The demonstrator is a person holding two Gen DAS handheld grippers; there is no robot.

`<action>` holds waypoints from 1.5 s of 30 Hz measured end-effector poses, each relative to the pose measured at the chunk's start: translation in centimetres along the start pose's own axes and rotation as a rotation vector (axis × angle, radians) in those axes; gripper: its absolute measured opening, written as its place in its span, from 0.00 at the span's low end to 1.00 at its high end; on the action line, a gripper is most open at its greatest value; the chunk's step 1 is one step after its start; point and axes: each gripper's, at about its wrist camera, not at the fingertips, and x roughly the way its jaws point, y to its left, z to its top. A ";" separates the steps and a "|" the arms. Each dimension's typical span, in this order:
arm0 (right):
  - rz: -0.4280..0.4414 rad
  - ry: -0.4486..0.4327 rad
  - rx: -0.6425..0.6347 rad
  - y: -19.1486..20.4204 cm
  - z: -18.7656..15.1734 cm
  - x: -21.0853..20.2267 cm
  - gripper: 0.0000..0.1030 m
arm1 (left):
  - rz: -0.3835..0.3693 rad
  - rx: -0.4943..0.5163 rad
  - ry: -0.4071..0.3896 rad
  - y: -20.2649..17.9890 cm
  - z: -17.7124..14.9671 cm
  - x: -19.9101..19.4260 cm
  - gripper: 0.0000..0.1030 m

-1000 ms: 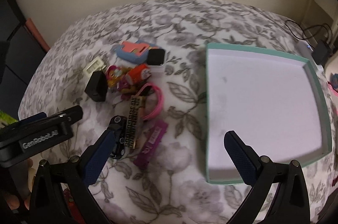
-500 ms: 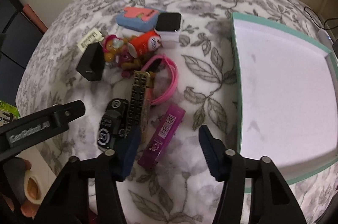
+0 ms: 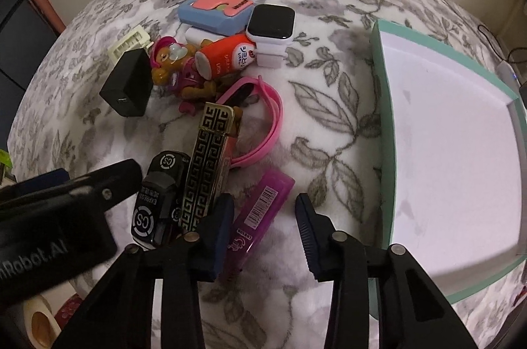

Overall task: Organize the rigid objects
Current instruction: 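Grasp the black toy car with the left tool while the right tool grasps the purple lighter, then carry the car with the left tool into the tray while the right tool places the lighter there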

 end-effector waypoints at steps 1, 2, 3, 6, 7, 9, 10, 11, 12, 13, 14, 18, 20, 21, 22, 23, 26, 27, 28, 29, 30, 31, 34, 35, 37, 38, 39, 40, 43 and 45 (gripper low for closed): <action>0.000 0.000 0.002 -0.1 0.0 0.0 0.32 | 0.003 0.008 0.001 -0.3 0.0 0.0 0.89; 0.007 0.003 0.009 -0.4 -0.1 -0.1 0.29 | 0.005 0.012 0.001 -0.5 -0.1 0.1 0.89; 0.016 0.006 0.017 -0.7 -0.2 -0.1 0.28 | 0.005 0.016 0.002 -0.6 -0.1 0.1 0.89; 0.021 0.013 0.030 -1.7 -0.7 -0.5 0.24 | 0.008 0.030 0.010 -1.4 -0.2 0.5 0.87; 0.020 0.014 0.030 -1.8 -0.7 -0.5 0.23 | 0.008 0.038 0.015 -1.7 -0.3 0.6 0.85; 0.017 0.018 0.029 -2.1 -1.0 -0.6 0.22 | 0.000 0.046 0.018 -2.0 -0.3 0.7 0.84; 0.016 0.019 0.028 -2.2 -1.1 -0.7 0.21 | 0.001 0.053 0.017 -2.4 -0.5 1.0 0.84; 0.016 0.020 0.029 -2.3 -1.2 -0.8 0.21 | 0.002 0.060 0.018 -2.8 -0.6 1.0 0.82; 0.018 0.022 0.030 -2.4 -1.3 -0.8 0.21 | 0.003 0.068 0.018 -3.5 -0.9 1.3 0.82; 0.021 0.023 0.033 -2.5 -1.3 -0.8 0.21 | 0.001 0.079 0.021 -4.0 -0.9 1.4 0.81; 0.024 0.025 0.035 -2.6 -1.4 -0.8 0.21 | 0.003 0.088 0.025 -4.3 -1.0 1.6 0.79; 0.028 0.027 0.037 -2.7 -1.5 -0.8 0.21 | 0.023 0.113 0.018 -5.7 -1.4 1.6 0.72; 0.024 0.027 0.034 -2.5 -1.4 -0.7 0.21 | 0.016 0.123 0.025 -5.9 -1.5 1.8 0.67; 0.024 0.027 0.034 -2.5 -1.4 -0.7 0.21 | 0.012 0.125 0.030 -6.0 -1.6 1.9 0.66; 0.024 0.028 0.034 -2.6 -1.5 -0.8 0.21 | 0.009 0.123 0.028 -5.9 -1.5 2.0 0.66; 0.026 0.028 0.036 -2.7 -1.6 -0.9 0.21 | 0.012 0.122 0.024 -5.9 -1.6 1.9 0.66; 0.026 0.031 0.037 -2.7 -1.4 -0.8 0.21 | 0.025 0.135 0.019 -5.7 -1.6 1.9 0.66; 0.022 0.031 0.034 -2.6 -1.4 -0.7 0.21 | 0.033 0.146 0.017 -5.6 -1.6 1.8 0.66; 0.016 0.031 0.028 -2.5 -1.5 -0.7 0.21 | 0.049 0.166 0.015 -5.7 -1.5 2.0 0.66; 0.014 0.030 0.025 -2.5 -1.4 -0.7 0.21 | 0.057 0.178 0.018 -5.7 -1.5 1.9 0.63; 0.012 0.029 0.023 -2.4 -1.4 -0.7 0.21 | 0.055 0.186 0.026 -5.9 -1.6 2.2 0.61; 0.013 0.029 0.023 -2.4 -1.4 -0.6 0.21 | 0.045 0.182 0.036 -6.3 -1.6 2.3 0.57; 0.015 0.028 0.024 -2.4 -1.4 -0.6 0.21 | 0.014 0.163 0.051 -6.3 -1.3 2.9 0.50; 0.014 0.027 0.023 -2.5 -1.4 -0.6 0.21 | 0.005 0.164 0.049 -6.3 -1.4 2.9 0.46; 0.012 0.026 0.021 -2.4 -1.4 -0.6 0.21 | -0.011 0.172 0.046 -6.4 -1.5 3.1 0.41; 0.012 0.024 0.020 -2.4 -1.3 -0.5 0.21 | -0.013 0.177 0.043 -6.0 -1.6 3.0 0.39; 0.013 0.023 0.020 -2.5 -1.3 -0.5 0.21 | -0.014 0.182 0.041 -6.0 -1.7 2.9 0.38; 0.013 0.022 0.020 -2.5 -1.3 -0.5 0.21 | -0.019 0.188 0.038 -6.2 -1.7 3.0 0.35; 0.013 0.018 0.018 -2.5 -1.4 -0.6 0.21 | -0.011 0.196 0.031 -7.1 -2.0 3.1 0.34; 0.016 0.015 0.022 -2.5 -1.4 -0.6 0.21 | -0.017 0.194 0.031 -7.6 -2.0 3.1 0.34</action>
